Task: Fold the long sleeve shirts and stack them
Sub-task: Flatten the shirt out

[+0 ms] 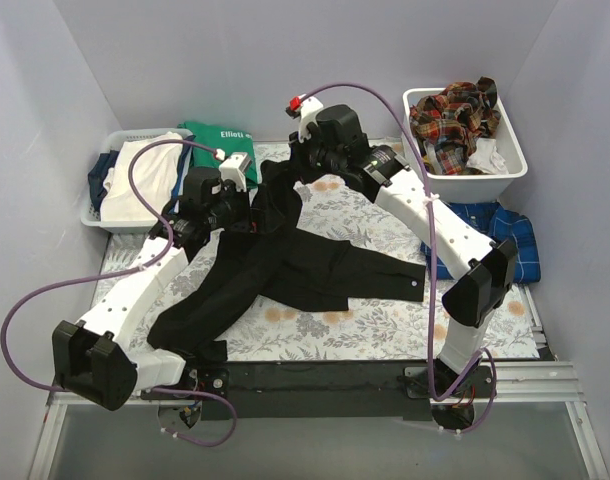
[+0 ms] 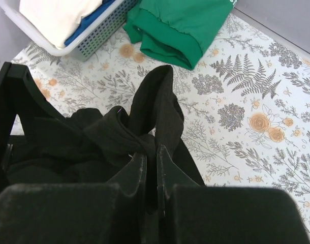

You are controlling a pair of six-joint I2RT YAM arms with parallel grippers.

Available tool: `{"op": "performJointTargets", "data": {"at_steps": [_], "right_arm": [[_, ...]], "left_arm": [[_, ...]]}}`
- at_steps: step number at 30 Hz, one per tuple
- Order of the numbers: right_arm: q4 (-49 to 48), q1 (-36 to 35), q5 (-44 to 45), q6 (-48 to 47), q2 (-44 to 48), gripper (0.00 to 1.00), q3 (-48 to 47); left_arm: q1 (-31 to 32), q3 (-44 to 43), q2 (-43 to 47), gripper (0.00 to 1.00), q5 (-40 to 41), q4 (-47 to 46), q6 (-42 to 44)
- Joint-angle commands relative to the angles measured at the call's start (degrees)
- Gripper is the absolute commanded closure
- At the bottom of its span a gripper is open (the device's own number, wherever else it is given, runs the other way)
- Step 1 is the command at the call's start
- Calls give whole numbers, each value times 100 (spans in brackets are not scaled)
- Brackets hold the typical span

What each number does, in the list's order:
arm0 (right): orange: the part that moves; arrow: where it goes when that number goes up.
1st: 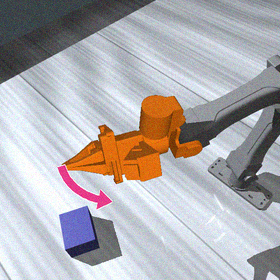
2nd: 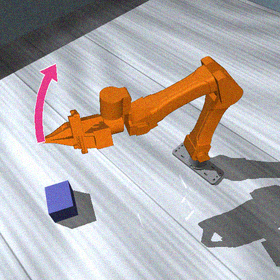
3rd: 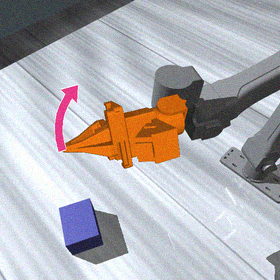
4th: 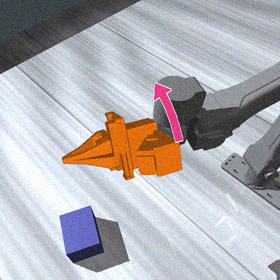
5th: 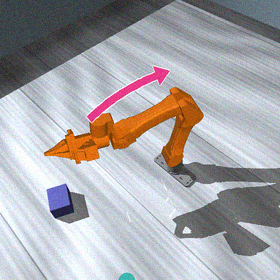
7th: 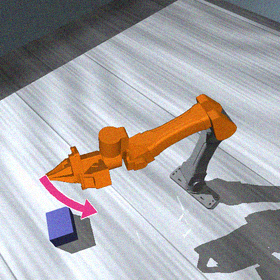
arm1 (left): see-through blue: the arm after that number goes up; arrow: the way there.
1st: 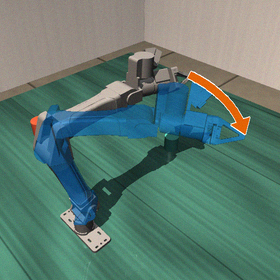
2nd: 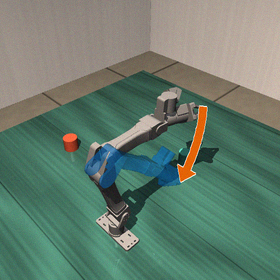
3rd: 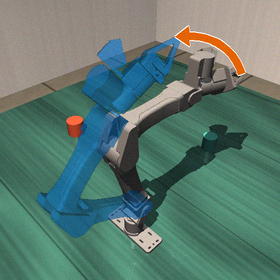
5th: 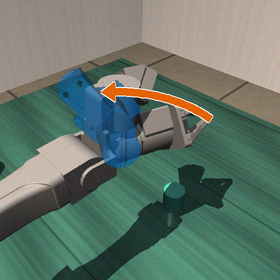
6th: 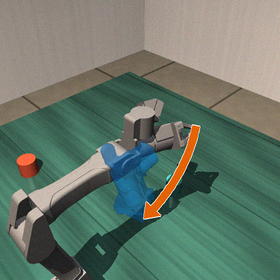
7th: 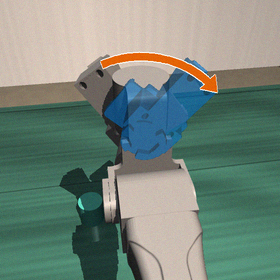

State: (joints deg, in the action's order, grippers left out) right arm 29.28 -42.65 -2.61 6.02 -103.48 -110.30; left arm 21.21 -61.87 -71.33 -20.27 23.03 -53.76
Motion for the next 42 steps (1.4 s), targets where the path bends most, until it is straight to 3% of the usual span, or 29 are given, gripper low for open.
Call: {"op": "performJointTargets", "data": {"at_steps": [1, 6, 8, 10, 12, 15, 18, 19, 20, 21, 22, 23, 25, 26, 28, 29, 35, 42], "right_arm": [[140, 38, -292, 48, 109, 99, -299], [157, 38, -827, -13, 214, 99, -317], [175, 29, -1065, -31, 328, 99, -282], [175, 38, -1153, -31, 425, 99, -246], [175, 29, -1303, -31, 548, 99, -185], [175, 29, -1532, -31, 645, 99, -132], [157, 29, -1497, -49, 750, 99, -53], [157, 38, -1462, -66, 768, 99, 8], [166, 38, -1374, -75, 812, 99, 35], [157, 29, -1304, -75, 847, 92, 52], [149, 29, -1208, -75, 882, 80, 131], [166, 29, -876, -31, 961, 61, 175], [131, 38, -140, 22, 1128, 45, 481], [113, 38, 205, 144, 1311, 32, 605], [17, 38, 847, 259, 1540, 29, 947], [-53, 47, 1250, 337, 1794, 18, 1393], [129, 266, 1448, 663, 2035, 9, 2556], [447, 310, 1114, 1006, 1428, 9, 3514]], "left_arm": [[252, -98, 304, 12, 338, -246, 181], [322, -159, 129, 28, 1154, -474, 173], [340, -325, -20, 29, 2196, -483, 216], [340, -431, -74, 28, 2580, -492, 190], [340, -440, -83, 28, 2301, -571, 313], [340, -458, -196, 39, 1740, -712, 305], [348, -615, -276, 88, 1553, -765, 243], [349, -651, -267, 99, 1605, -782, 208], [340, -695, -241, 100, 1658, -782, 234], [348, -739, -215, 100, 1754, -773, 260], [349, -835, -136, 100, 2172, -747, 347], [340, -897, -92, 100, 2403, -721, 383], [340, -1020, 39, 100, 3357, -659, 419], [340, -1047, 101, 100, 3694, -659, 497], [340, -1091, 198, 100, 4152, -676, 559], [340, -1134, 285, 100, 4502, -677, 603], [340, -1231, 409, 100, 5252, -492, 533], [340, -1100, 471, 100, 5148, -290, 393]]}}
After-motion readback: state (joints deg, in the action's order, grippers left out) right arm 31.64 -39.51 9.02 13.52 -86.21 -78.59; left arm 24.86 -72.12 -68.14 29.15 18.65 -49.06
